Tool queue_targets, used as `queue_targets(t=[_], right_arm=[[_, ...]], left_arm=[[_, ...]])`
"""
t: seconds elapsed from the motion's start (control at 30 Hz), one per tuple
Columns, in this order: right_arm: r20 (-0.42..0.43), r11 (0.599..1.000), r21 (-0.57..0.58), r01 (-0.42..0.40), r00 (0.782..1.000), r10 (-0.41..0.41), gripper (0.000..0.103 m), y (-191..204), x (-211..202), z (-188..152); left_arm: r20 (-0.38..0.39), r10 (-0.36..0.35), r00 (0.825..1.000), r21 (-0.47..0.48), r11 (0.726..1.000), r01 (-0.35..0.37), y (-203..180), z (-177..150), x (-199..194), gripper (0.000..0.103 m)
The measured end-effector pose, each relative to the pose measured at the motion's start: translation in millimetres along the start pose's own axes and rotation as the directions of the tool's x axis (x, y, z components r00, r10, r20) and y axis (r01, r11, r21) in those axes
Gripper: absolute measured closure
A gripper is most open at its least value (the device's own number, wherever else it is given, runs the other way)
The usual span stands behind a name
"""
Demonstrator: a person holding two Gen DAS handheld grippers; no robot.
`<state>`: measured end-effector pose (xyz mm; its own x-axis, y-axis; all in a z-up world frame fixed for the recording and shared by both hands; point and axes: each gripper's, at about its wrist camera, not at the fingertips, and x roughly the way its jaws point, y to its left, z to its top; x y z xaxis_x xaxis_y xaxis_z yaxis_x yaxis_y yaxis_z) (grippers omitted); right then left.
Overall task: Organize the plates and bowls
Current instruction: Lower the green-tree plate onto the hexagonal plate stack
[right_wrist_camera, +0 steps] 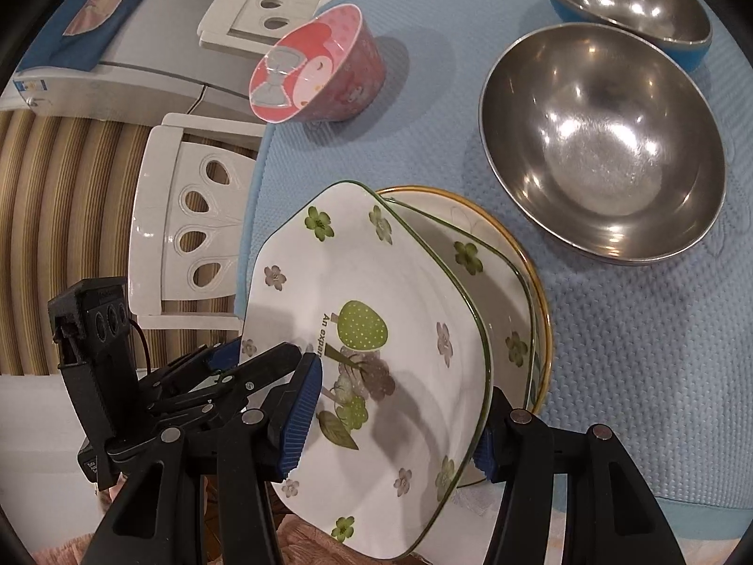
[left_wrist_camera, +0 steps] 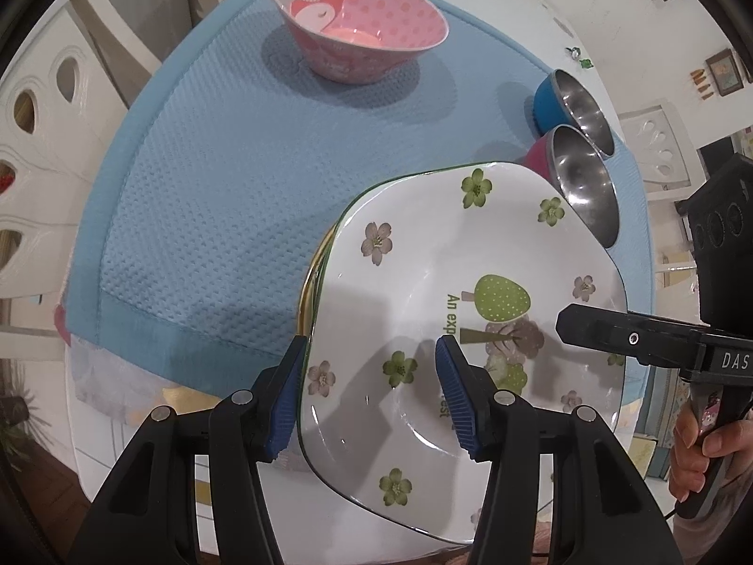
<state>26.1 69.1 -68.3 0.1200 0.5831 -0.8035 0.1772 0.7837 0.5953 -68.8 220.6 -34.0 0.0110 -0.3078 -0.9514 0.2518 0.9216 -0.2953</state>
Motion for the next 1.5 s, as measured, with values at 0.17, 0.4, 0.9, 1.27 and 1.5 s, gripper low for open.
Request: queue_targets(t=[0.17, 0.4, 0.9, 1.27, 1.5], right_arm=[[-0.016, 1.000, 0.016, -0.001, 1.000, 0.001, 0.048, -5.5, 6.0, 0.4], [-0.045, 0.999, 0.018, 0.032, 0.999, -0.031, 0.048, -9.7, 16.7, 1.9], [-0.065, 0.997, 0.049, 0.064, 0.996, -0.060, 0.047, -19.2, 23.2, 5.3], [-0.113, 0.992, 0.011, 0.124, 0.986, -0.122, 0.043, -9.9, 27.8, 9.4], [-0.117, 0.994, 0.013, 0.112, 0.987, -0.110, 0.043, -15.4, 23.6, 9.6]], left_arm=[[-0.006, 0.012, 1.000, 0.006, 1.000, -0.012, -1.2, -1.1, 5.4, 0.053], [-0.035, 0.022, 0.999, 0.004, 1.000, -0.022, -1.0, -1.4, 14.1, 0.053], [-0.035, 0.028, 0.999, -0.015, 0.999, -0.029, -6.3, 0.4, 27.3, 0.053], [0.034, 0.054, 0.998, 0.007, 0.998, -0.055, -5.6, 0.8, 7.0, 0.053], [0.022, 0.089, 0.996, -0.003, 0.996, -0.089, -4.7, -2.4, 11.1, 0.053]])
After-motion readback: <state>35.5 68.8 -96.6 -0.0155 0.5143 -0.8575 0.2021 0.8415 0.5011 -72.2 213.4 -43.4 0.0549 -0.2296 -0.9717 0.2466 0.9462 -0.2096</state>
